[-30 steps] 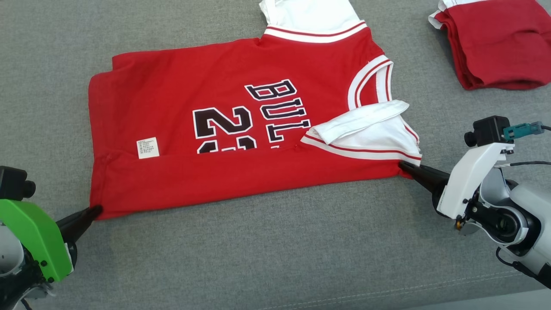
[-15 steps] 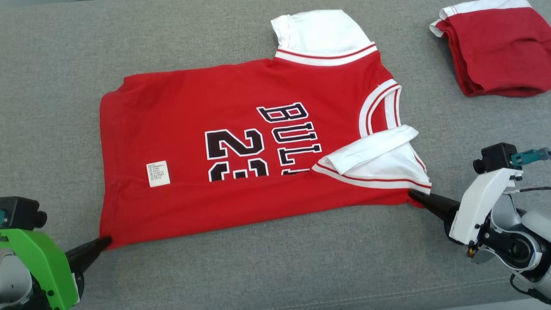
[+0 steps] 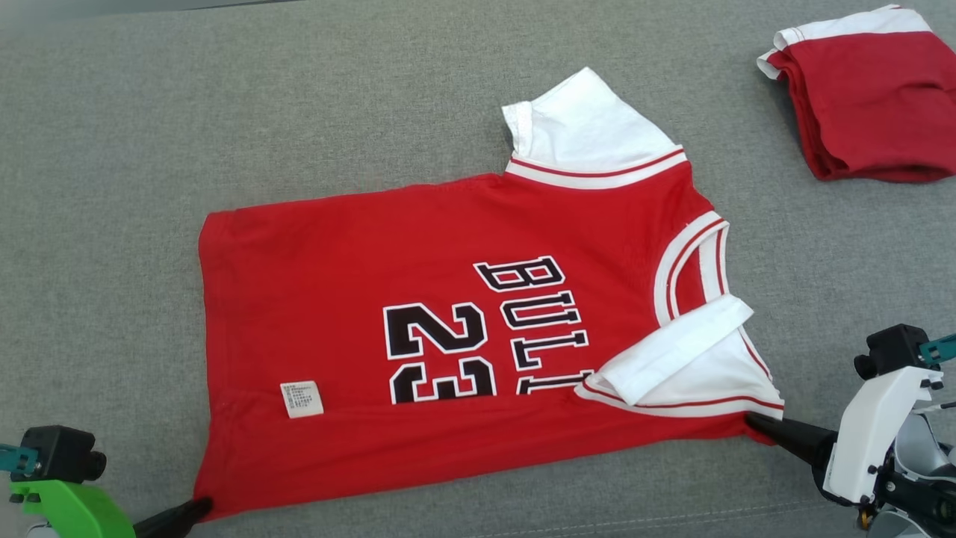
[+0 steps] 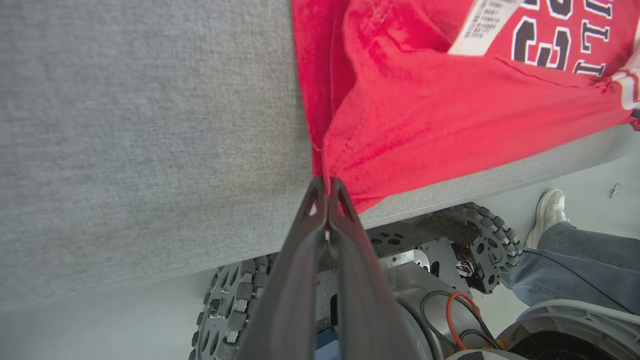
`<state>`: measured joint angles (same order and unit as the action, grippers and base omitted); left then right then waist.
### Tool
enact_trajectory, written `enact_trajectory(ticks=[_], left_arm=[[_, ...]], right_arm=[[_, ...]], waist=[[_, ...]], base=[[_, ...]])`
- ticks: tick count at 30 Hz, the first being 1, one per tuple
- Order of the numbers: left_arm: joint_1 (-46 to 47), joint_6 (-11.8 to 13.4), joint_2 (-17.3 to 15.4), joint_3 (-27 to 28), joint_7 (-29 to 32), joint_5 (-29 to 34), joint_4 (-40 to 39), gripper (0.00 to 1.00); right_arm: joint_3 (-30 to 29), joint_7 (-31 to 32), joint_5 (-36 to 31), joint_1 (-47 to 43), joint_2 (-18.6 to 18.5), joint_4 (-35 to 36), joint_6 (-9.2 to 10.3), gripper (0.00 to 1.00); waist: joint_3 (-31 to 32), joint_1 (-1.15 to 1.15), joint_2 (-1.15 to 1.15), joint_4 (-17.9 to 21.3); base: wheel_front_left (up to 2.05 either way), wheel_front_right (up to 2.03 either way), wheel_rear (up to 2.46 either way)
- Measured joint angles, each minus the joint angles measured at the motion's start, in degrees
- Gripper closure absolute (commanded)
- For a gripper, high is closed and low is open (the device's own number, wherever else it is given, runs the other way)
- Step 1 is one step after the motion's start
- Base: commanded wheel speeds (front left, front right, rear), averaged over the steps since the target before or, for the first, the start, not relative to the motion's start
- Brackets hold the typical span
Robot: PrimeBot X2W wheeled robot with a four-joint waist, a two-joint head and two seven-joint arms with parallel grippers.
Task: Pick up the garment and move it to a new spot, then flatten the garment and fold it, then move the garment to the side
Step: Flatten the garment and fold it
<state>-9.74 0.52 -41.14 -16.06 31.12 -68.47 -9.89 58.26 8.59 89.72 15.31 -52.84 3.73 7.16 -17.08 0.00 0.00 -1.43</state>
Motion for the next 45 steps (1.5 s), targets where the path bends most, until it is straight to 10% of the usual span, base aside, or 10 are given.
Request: enact_trajectory(ticks=[9, 11, 12, 13, 14, 15, 16, 30, 45], left_arm=[[-1.1, 0.0, 0.1, -0.7, -0.9, 0.2, -0.2, 1.00], [-1.1, 0.0, 0.1, -0.8, -0.9, 0.2, -0.2, 0.96], [-1.1, 0.0, 0.2, -0.8, -0.9, 0.2, -0.2, 0.78], [-1.1, 0.1, 0.2, -0.8, -1.1, 0.2, -0.2, 0.71], [-1.1, 0.1, 0.2, -0.8, -1.2, 0.3, -0.2, 0.68], [-1.1, 0.1, 0.2, -0.9, -1.2, 0.5, -0.2, 0.57], [-1.1, 0.3, 0.2, -1.0, -1.3, 0.9, -0.3, 0.00], [9.8, 1.5, -8.2, 5.8, 0.8, 4.3, -8.4, 0.00], [32.2, 2.7, -7.5, 2.6, 11.0, -0.9, -6.3, 0.00]], right_arm=[[0.3, -0.5, 0.1, -0.8, -1.6, 1.2, 0.00, 1.00], [0.2, -0.5, 0.1, -1.0, -1.9, 1.4, 0.00, 0.67], [0.2, -0.5, 0.1, -1.1, -2.2, 1.5, 0.01, 0.54], [0.2, -0.6, 0.1, -1.4, -2.6, 1.4, 0.01, 0.06], [0.0, -1.2, 0.1, -1.8, -2.9, 1.4, 0.02, 0.00], [-0.2, -1.6, 0.2, -2.0, -3.1, 1.4, 0.01, 0.00], [-0.3, -1.7, 0.4, -2.0, -3.2, 1.7, 0.02, 0.00], [-11.5, -2.6, -7.4, 16.3, -9.7, 5.1, 0.08, 0.00], [-12.4, 9.1, -19.7, 41.8, 2.7, -2.4, 0.08, 0.00]], waist=[[-0.5, 0.00, 0.00, -0.1], [-0.6, 0.00, 0.00, -0.1], [-0.6, 0.00, 0.00, -0.1], [-0.7, 0.00, 0.00, -0.1], [-0.7, 0.00, 0.00, -0.1], [-0.8, 0.00, 0.00, 0.0], [-0.9, 0.00, 0.00, 0.0], [-5.2, 0.00, 0.00, 0.7], [-16.0, 0.00, 0.00, 0.0]], base=[[0.00, 0.00, 0.00], [0.00, 0.00, 0.00], [0.00, 0.00, 0.00], [0.00, 0.00, 0.00], [0.00, 0.00, 0.00], [0.00, 0.00, 0.00], [0.00, 0.00, 0.00], [0.00, 0.00, 0.00], [0.00, 0.00, 0.00]])
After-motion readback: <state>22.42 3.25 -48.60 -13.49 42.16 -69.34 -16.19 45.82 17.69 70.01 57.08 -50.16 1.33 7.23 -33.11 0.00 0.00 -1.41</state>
